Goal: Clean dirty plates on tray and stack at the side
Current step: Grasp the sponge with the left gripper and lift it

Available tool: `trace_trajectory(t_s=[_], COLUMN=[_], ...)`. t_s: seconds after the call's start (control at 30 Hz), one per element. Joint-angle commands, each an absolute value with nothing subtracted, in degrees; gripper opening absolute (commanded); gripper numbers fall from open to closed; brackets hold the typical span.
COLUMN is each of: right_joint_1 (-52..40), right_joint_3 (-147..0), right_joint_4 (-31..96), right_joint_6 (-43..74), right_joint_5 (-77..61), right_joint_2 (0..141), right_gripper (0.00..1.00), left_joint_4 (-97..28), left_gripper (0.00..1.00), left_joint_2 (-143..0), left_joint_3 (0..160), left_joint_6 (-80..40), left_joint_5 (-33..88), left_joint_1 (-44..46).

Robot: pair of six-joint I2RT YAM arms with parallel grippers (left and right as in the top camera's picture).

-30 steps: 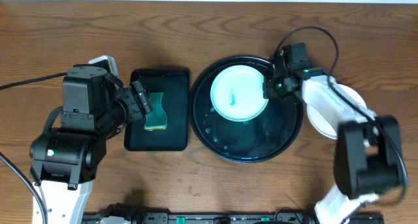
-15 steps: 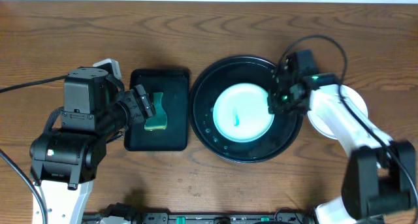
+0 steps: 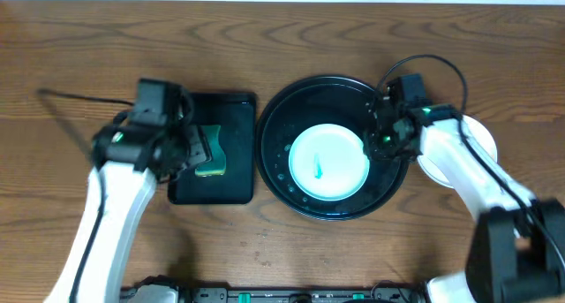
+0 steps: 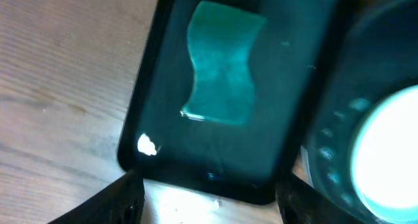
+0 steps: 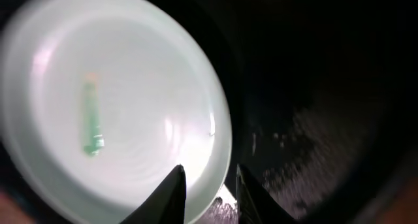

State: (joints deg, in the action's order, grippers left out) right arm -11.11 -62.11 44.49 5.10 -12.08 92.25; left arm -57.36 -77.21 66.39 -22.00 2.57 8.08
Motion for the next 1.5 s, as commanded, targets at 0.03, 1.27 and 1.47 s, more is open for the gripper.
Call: trace_trajectory(t_s=[0.03,1.27,1.47], right_joint_1=[-11.68,-11.68,-11.68], right_joint_3=[-62.61,-59.83,-54.43], right_joint_4=[45.04,46.57,40.99], right_joint_6=[4.45,22.7,15.29], right_joint_5=[-13.76,-2.96,-10.55], right_joint_2=[85.71,84.03,84.18], right_gripper=[0.27,0.25,0.25], left_joint_4=[-53.08,-55.44,-56.64], left_gripper=[0.66,0.08,0.07], left_joint_2=[-86.48,-88.49,-89.47], left_joint_3=[65.73,73.38,72.93], left_joint_6=[-21.17,-17.58,-17.58], left_joint_5=[-0.62,3.14,0.32], left_joint_1=[8.12,8.05,8.12])
